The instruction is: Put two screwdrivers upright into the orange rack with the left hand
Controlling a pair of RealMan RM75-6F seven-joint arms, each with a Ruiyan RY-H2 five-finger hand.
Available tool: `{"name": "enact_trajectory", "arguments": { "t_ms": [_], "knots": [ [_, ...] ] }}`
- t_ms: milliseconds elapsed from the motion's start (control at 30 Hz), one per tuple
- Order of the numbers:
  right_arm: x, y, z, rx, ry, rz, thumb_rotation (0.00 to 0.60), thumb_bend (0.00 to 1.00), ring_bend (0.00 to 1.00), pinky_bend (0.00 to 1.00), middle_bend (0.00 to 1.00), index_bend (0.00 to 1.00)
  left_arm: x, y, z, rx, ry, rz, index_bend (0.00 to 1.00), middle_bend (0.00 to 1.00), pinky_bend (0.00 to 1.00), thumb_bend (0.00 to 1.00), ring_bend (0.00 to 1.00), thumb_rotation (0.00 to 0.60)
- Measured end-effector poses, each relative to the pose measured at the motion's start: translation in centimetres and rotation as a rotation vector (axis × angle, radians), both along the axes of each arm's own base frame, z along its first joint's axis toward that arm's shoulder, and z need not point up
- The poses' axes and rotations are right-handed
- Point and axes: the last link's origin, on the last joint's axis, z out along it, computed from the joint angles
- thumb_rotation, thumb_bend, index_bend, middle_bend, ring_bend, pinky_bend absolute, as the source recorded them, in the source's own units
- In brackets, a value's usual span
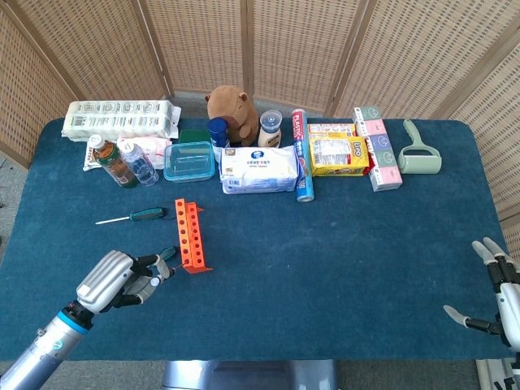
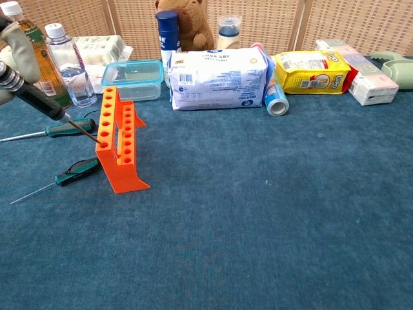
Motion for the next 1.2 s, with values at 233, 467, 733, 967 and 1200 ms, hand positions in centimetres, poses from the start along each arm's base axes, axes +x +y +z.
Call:
{"name": "enact_trajectory", "arguments": {
  "t_ms": [233, 467, 733, 967, 1200],
  "knots": [
    [0.0, 0.0, 0.1, 0.004, -0.004, -0.004, 0.539, 0.0, 0.02, 0.0, 0.0, 0.04, -0.3, 1.3, 0.1, -0.011, -0.023, 0.056, 0.52, 0.92, 0.97, 0.47, 0.93, 0.6],
    [-0.1, 0.0, 0.0, 0.004, -0.001, -0.01, 0.537, 0.0, 0.02, 0.0, 0.0, 0.04, -0.4, 3.3, -0.3, -0.068, -0.054, 0.115, 0.52, 0.92, 0.97, 0.47, 0.93, 0.6],
    [-0.1, -0.1, -0.1, 0.009, -0.001, -0.013, 0.537, 0.0, 0.03, 0.0, 0.0, 0.04, 0.2, 4.7, -0.5, -0.087, -0.056, 0.133, 0.5, 0.92, 0.97, 0.46, 0.93, 0.6],
    [-0.1, -0.1, 0.0, 0.007, -0.006, -0.013, 0.539, 0.0, 0.03, 0.0, 0.0, 0.04, 0.5, 5.2, -0.7, -0.08, -0.018, 0.14, 0.39, 0.92, 0.97, 0.46, 0.93, 0.6],
    [-0.1, -0.1, 0.0, 0.01, -0.005, -0.014, 0.539, 0.0, 0.03, 0.0, 0.0, 0.04, 1.1, 5.7, -0.8, -0.081, 0.014, 0.152, 0.35, 0.92, 0.97, 0.46, 0.93, 0.6]
  ]
}}
